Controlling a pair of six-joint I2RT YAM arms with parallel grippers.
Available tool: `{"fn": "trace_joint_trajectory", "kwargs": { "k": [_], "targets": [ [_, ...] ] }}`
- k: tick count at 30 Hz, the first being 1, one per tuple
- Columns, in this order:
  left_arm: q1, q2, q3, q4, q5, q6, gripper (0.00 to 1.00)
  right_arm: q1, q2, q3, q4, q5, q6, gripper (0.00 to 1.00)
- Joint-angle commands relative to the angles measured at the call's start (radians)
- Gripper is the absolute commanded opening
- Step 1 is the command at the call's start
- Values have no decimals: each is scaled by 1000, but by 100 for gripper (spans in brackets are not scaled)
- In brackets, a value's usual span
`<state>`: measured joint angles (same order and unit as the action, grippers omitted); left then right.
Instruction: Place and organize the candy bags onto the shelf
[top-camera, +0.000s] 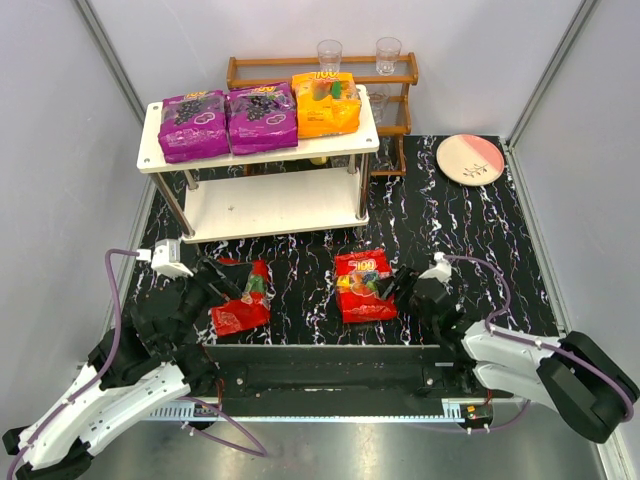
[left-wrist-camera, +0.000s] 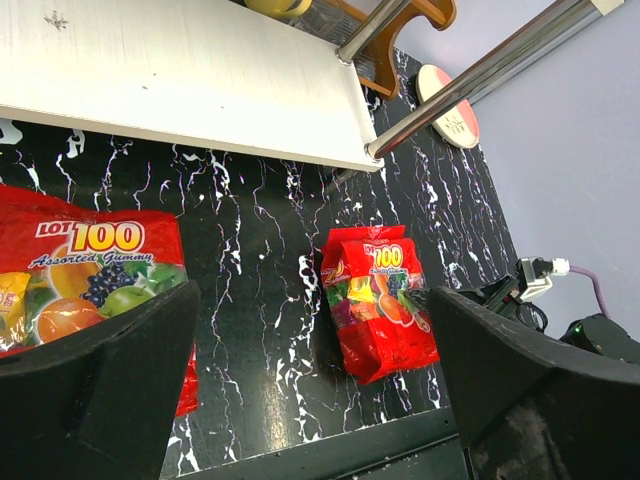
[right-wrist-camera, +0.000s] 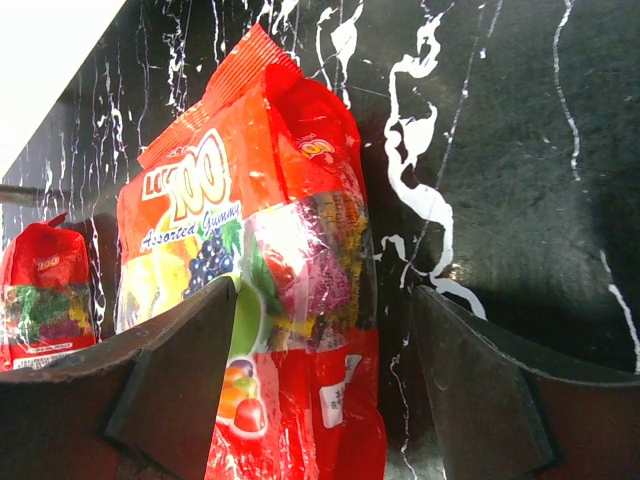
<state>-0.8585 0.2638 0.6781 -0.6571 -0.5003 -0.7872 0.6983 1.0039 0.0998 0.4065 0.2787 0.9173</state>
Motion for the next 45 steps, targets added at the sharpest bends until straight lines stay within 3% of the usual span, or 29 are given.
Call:
{"fn": "trace_joint_trajectory", "kwargs": {
  "k": [1, 4, 5, 8, 14, 27, 38, 45],
  "targets": [
    [1, -1, 0, 43, 14, -14, 99, 4, 58, 24, 69, -62, 6, 79],
    [3, -9, -2, 42, 22, -15, 99, 6, 119, 47, 129, -130, -29, 58],
    [3, -11, -2, 42, 23, -14, 99, 9, 134, 64, 129, -148, -44, 37],
    [3, -24, 0, 36, 23, -11, 99, 32, 189, 173, 124, -209, -116, 1],
    [3, -60, 26, -1, 5, -4, 99, 142, 262, 407, 38, -199, -287, 0],
    [3, -123, 121, -117, -73, 9, 99, 171, 495, 710, 230, -334, -351, 0],
    [1, -144, 155, -153, -95, 13, 99, 170, 647, 916, 366, -296, -236, 0],
    [3, -170, 159, -174, -95, 14, 99, 167, 861, 1029, 479, -239, -114, 0]
  ]
}}
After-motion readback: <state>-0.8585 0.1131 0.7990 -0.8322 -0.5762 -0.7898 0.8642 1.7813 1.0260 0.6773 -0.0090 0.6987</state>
